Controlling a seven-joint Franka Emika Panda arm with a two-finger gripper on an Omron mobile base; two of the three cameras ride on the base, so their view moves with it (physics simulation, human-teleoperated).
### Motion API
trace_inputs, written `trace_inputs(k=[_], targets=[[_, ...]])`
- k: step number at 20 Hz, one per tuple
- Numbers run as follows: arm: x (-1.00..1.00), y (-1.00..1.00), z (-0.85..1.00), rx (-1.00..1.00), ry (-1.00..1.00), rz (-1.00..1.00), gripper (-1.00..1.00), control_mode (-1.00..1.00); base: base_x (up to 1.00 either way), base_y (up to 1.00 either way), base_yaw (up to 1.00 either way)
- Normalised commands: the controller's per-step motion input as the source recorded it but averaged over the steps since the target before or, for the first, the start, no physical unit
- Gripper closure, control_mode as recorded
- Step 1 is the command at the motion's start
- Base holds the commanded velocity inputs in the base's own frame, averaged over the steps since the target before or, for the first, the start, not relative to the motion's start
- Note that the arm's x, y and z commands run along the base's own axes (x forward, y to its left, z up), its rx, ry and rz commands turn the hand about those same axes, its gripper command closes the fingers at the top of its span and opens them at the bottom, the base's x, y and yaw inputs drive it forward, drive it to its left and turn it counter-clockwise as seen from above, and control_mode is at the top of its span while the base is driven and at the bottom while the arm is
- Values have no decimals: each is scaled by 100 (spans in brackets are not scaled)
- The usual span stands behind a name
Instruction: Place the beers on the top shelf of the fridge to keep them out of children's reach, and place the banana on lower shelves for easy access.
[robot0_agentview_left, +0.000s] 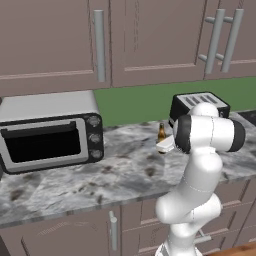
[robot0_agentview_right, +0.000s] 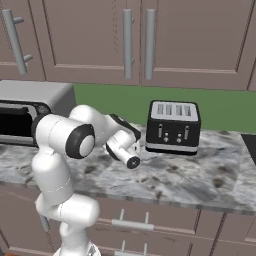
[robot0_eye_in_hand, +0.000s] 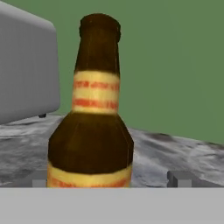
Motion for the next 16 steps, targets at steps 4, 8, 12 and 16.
trace_inputs(k=[4, 8, 12, 16], targets=[[0, 0, 0, 0, 0, 0, 100, -100, 0, 0, 0], [0, 0, 0, 0, 0, 0, 100, -100, 0, 0, 0], [0, 0, 0, 0, 0, 0, 100, -100, 0, 0, 0], [-52, 3, 8, 0, -21, 10, 100, -100, 0, 0, 0]])
